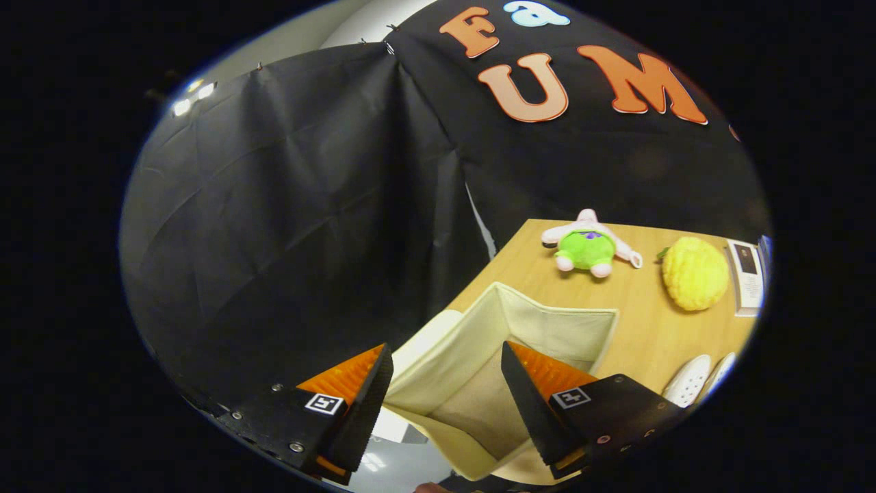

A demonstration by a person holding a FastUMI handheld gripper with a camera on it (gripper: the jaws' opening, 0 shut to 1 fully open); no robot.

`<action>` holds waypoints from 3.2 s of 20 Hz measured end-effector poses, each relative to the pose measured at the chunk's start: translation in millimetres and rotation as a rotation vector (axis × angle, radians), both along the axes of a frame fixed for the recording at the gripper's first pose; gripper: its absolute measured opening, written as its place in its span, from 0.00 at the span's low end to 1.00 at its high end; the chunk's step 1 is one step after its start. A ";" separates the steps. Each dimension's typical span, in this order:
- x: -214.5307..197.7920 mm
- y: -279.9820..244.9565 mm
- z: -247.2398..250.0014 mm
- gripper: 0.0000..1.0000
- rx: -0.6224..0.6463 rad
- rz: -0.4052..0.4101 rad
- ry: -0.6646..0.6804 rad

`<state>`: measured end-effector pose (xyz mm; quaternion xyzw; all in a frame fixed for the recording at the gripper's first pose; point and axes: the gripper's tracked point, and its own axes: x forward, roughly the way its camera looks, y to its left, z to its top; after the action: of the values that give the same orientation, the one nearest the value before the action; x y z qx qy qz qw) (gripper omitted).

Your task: Open the storage box then place both shoes into the box .Put the left shoe in first, then the right shoe, with the right side of both shoes facing outward in a uniform manner.

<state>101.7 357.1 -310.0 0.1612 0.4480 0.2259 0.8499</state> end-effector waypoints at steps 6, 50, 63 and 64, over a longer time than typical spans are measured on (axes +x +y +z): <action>-52.4 -151.6 -59.6 0.96 -0.280 -0.087 0.063; 33.8 -74.8 -31.3 0.04 0.171 -0.242 0.227; -3.1 6.5 -87.0 0.10 0.109 -0.059 0.365; -1.3 5.9 -80.4 0.15 0.139 -0.059 0.353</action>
<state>100.4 363.0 -390.4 0.2699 0.5686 0.1993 0.7511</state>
